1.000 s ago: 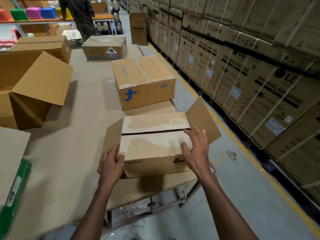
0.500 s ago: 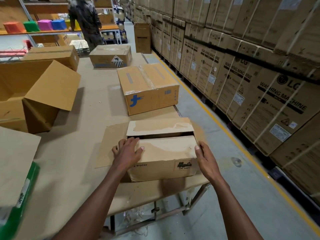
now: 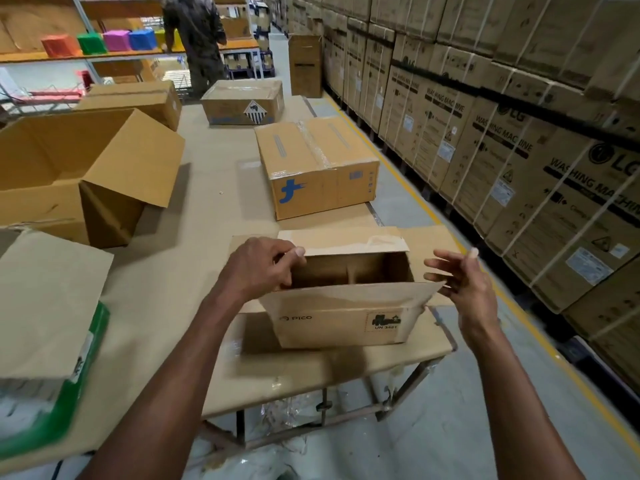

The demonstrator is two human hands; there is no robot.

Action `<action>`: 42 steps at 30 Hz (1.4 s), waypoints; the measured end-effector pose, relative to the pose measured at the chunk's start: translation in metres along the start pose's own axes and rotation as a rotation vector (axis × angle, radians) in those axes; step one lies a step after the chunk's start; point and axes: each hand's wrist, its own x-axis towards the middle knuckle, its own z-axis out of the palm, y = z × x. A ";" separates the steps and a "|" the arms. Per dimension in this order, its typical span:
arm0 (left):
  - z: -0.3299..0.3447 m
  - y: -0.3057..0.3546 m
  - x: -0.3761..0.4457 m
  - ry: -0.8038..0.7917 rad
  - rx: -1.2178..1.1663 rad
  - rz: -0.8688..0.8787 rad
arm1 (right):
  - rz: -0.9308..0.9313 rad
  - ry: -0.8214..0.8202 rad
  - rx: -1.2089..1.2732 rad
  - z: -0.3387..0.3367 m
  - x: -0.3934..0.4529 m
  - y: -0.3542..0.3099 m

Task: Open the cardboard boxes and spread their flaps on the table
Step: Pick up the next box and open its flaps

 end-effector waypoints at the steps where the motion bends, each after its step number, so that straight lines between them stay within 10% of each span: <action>1: -0.002 0.002 -0.007 -0.117 -0.071 -0.023 | 0.034 -0.055 0.015 -0.001 0.002 -0.003; 9: 0.040 -0.025 -0.047 -0.586 -0.286 -0.226 | 0.166 -0.571 -0.610 0.029 -0.017 0.005; 17: 0.076 -0.016 -0.032 -0.286 -0.168 -0.122 | -0.190 -0.455 -1.257 0.078 -0.043 0.055; 35: 0.093 -0.009 0.077 0.063 0.136 -0.013 | -0.295 -0.292 -1.217 0.063 -0.074 0.079; 42: 0.108 -0.047 0.112 -0.188 0.245 -0.198 | -0.293 -0.301 -1.213 0.058 -0.075 0.081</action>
